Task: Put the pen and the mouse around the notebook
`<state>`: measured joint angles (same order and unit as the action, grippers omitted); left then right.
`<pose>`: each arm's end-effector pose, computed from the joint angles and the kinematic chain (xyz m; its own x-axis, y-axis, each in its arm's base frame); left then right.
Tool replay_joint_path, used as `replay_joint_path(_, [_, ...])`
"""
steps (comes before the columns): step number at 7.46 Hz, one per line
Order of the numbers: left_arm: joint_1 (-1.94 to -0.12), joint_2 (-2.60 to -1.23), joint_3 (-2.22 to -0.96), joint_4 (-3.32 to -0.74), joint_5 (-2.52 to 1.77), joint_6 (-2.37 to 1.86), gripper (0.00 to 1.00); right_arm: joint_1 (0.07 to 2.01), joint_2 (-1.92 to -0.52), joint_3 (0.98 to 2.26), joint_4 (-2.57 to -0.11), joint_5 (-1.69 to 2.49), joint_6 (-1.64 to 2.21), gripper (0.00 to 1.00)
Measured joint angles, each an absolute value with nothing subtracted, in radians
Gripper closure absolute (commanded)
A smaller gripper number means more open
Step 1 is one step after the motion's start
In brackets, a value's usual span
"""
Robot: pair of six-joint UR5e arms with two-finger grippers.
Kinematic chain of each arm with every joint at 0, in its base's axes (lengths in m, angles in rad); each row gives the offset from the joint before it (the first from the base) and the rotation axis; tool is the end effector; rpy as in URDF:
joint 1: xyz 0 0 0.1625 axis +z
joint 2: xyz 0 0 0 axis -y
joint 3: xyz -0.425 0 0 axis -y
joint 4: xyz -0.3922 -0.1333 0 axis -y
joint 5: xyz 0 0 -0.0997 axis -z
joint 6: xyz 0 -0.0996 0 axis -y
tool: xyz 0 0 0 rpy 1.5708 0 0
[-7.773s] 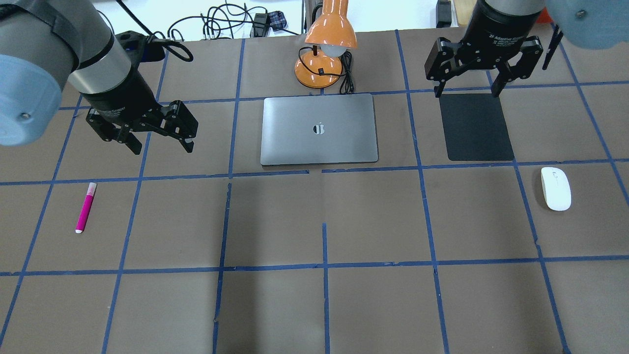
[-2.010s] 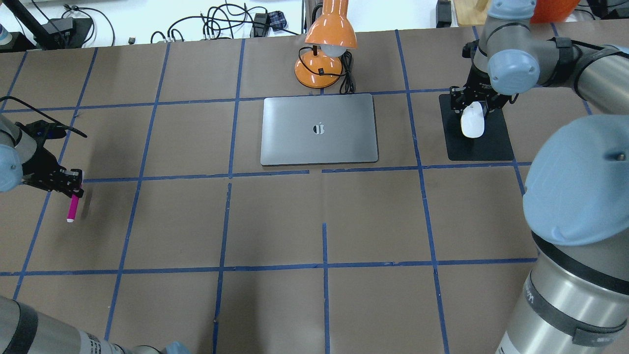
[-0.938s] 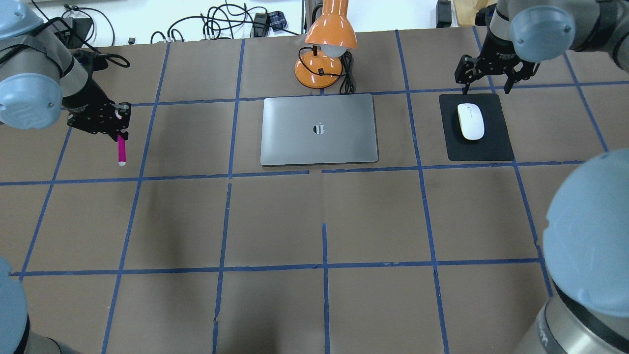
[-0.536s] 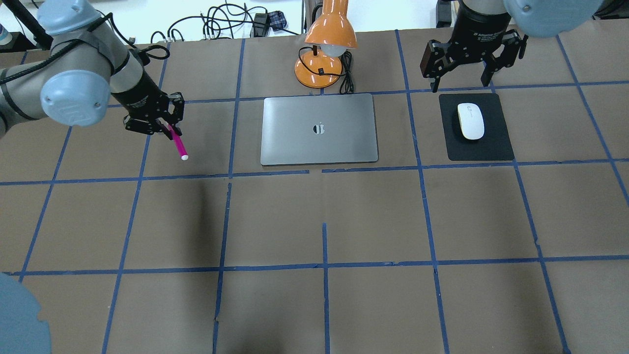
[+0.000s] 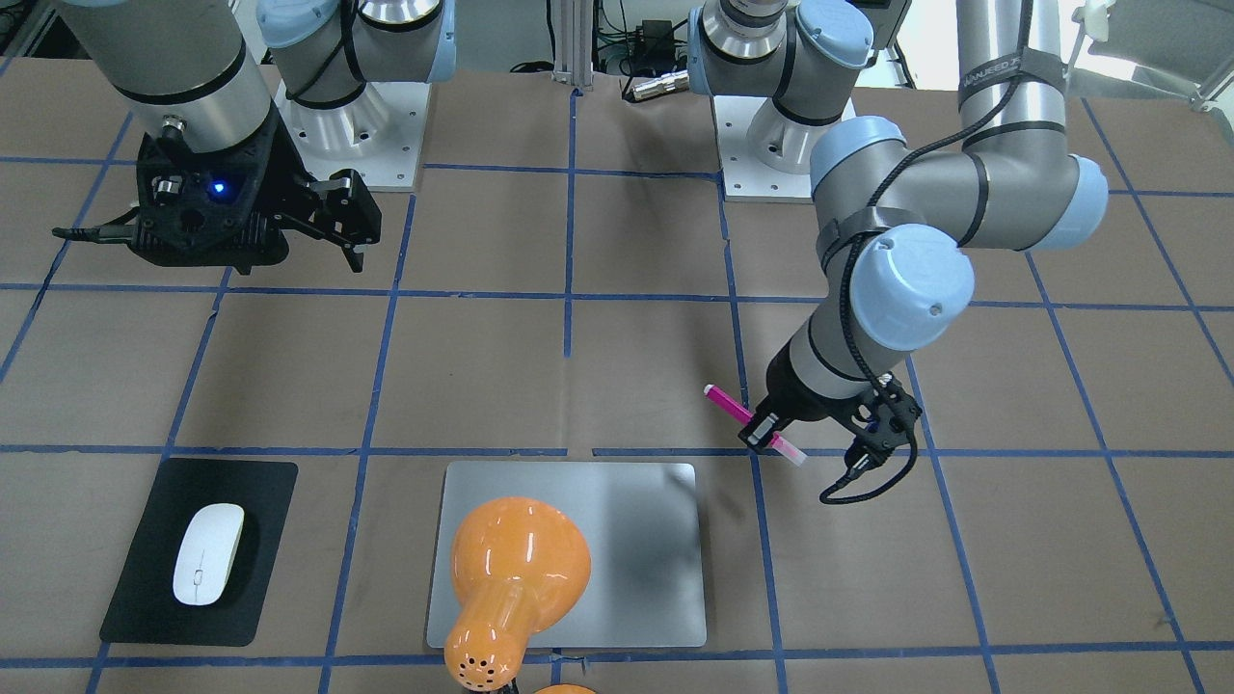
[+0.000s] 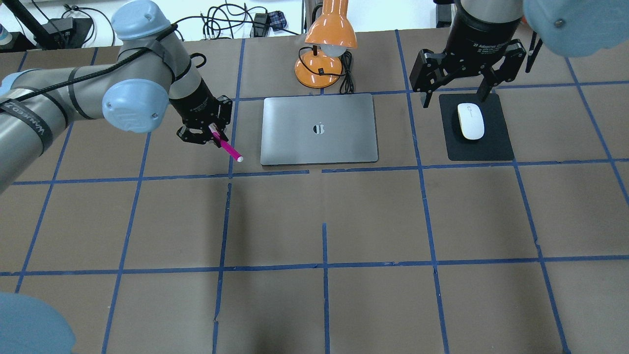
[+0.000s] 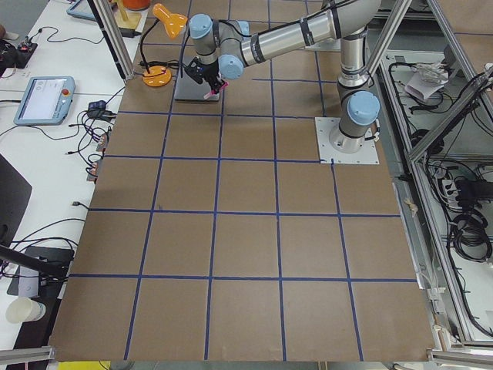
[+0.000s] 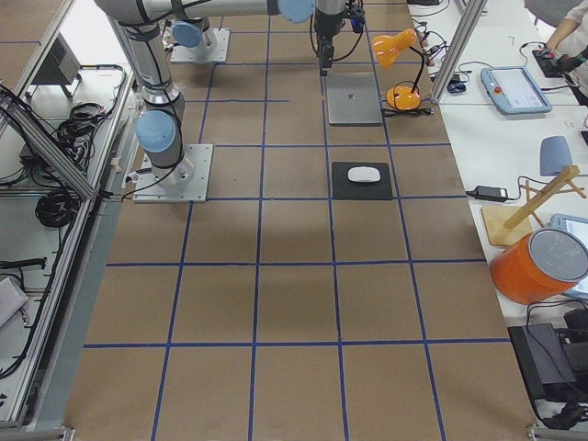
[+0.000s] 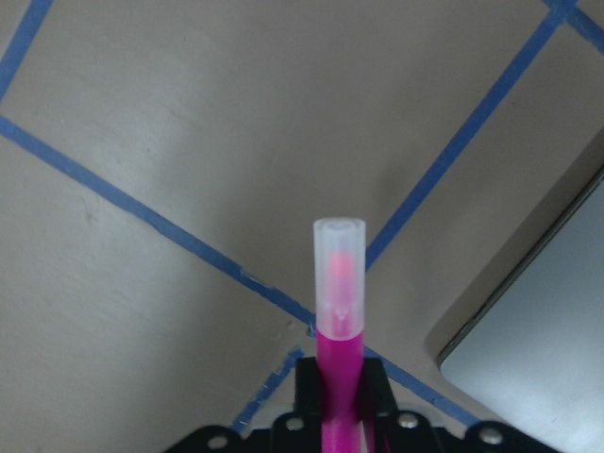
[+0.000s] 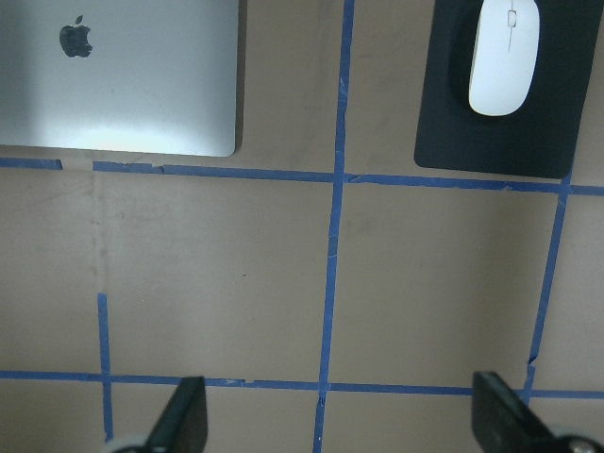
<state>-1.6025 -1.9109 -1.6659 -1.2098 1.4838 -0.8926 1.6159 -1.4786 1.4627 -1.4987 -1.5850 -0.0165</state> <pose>-0.1606 -0.5847 0.2915 -0.6494 -0.7604 -0.0034 -0.7557 0.6449 0.1140 0.1554 -0.5187 0.4869 -0.9980 -0.0623 0.0133 -0.0615 0.9965 0.0564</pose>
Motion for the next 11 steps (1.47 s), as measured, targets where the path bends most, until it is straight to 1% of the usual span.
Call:
replay_joint_path(2, [-1.694,-1.929,-1.672,-1.184,1.483,-1.122,1.0,1.616,-1.477,1.47,-1.498,-1.586,-0.018,0.0])
replay_joint_path(6, [-1.834,-1.99,-1.739,-0.972,1.481,-1.439,1.0,1.614,-1.479,1.482,-1.506,-1.585,-0.019,0.0])
replay_joint_path(8, [-1.889,-2.004,-1.75,-0.962,1.48,-1.532,1.0,1.608,-1.479,1.484,-1.506,-1.572,-0.02,0.0])
replay_joint_path(11, [-1.92,-2.021,-1.796,-0.958,1.477,-1.619,1.0,1.606,-1.484,1.485,-1.499,-1.57,-0.023,0.0])
